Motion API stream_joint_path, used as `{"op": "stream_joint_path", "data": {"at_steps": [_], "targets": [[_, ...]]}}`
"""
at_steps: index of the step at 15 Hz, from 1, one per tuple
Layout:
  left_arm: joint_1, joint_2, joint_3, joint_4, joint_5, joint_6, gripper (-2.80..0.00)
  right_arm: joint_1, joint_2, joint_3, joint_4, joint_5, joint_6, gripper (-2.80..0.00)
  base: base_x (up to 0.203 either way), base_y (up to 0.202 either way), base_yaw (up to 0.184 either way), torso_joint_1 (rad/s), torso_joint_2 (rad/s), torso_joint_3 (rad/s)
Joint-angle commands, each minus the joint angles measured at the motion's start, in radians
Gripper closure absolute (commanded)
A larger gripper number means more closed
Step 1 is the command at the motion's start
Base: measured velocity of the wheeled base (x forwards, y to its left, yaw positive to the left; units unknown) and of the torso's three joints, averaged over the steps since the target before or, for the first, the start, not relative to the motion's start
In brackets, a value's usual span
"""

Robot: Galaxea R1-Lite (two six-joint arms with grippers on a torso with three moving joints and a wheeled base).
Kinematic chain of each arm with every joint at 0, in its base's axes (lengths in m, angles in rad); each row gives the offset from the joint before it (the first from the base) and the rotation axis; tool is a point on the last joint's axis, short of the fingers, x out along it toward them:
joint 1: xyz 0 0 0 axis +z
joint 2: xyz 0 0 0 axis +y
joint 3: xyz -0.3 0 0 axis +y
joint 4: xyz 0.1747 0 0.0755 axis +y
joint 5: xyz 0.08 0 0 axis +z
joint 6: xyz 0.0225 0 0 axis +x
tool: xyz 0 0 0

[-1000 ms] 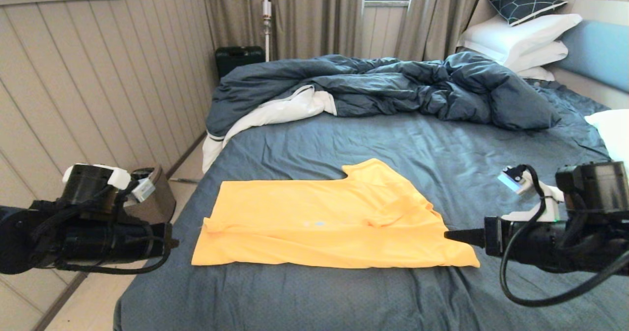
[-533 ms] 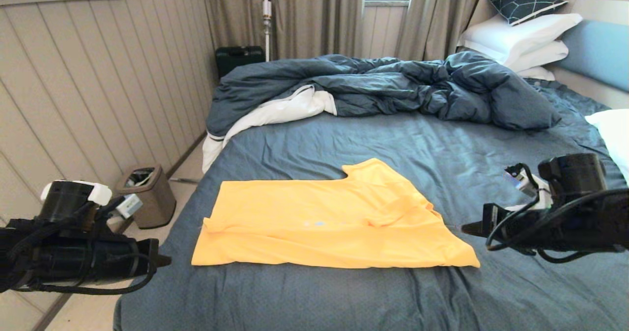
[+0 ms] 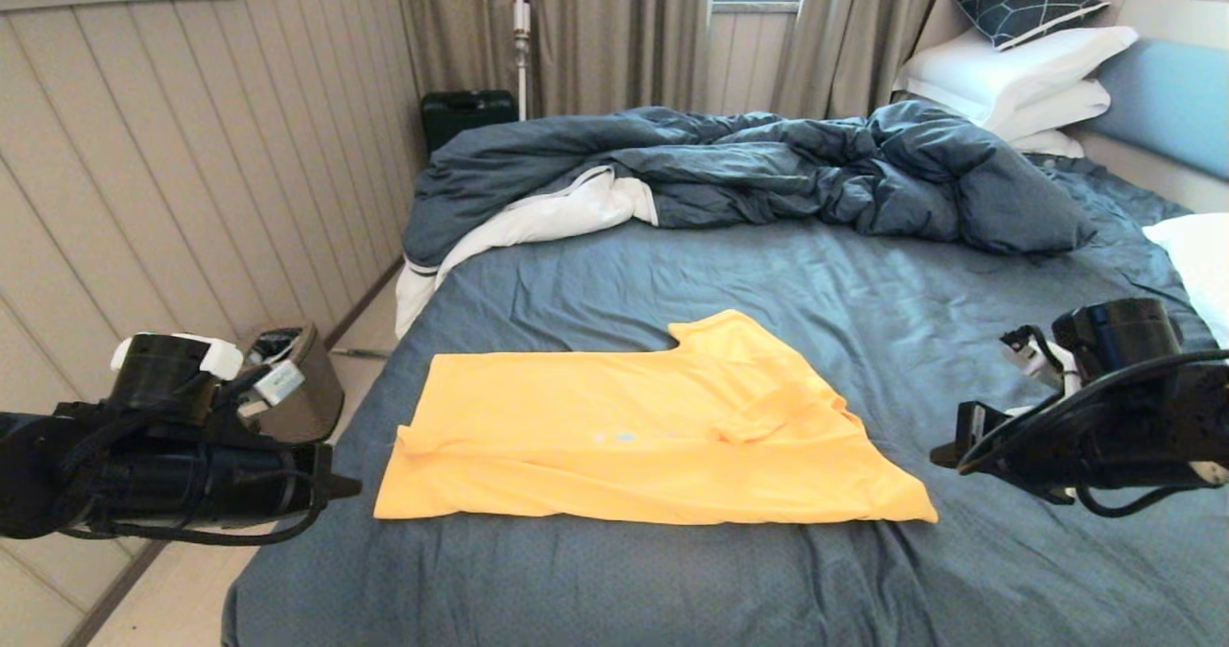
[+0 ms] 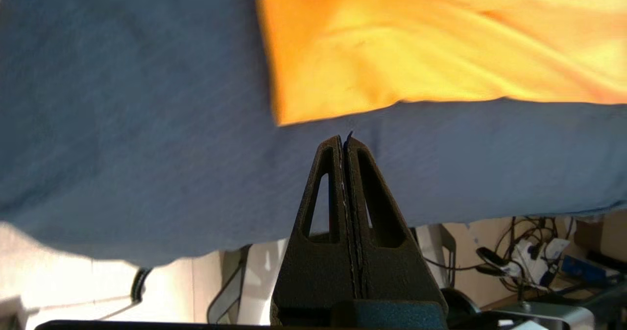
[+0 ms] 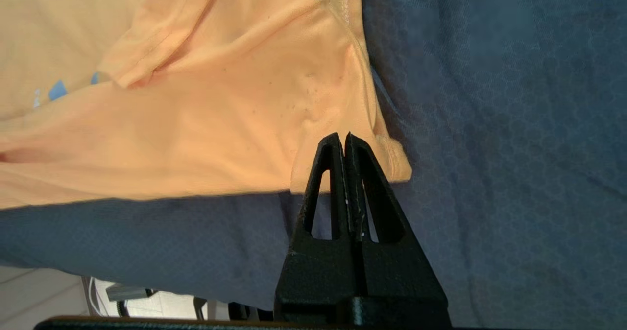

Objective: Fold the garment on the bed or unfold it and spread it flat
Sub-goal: Fold the yellow T-shirt

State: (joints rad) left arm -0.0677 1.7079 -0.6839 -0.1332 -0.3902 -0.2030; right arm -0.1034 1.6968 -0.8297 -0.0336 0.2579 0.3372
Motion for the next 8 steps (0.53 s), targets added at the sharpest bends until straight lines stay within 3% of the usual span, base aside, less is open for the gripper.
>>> {"op": "stream_joint_path", "data": {"at_steps": [1,8], "targets": [[-0.004,0.013,-0.031,0.0,-0.023,-0.001,0.0,0.004,-0.005,-0.02,0.001,0.003,0.002,0.0,0.0,0.0,0.0,0.0,0.0,0.0],[-0.163,0.206,-0.144,-0.006,-0.037,-0.01,0.0,0.008,-0.097,-0.047,0.0,0.007,0.0,0.0,0.0,0.0,0.0,0.0,0.0,0.0]]}}
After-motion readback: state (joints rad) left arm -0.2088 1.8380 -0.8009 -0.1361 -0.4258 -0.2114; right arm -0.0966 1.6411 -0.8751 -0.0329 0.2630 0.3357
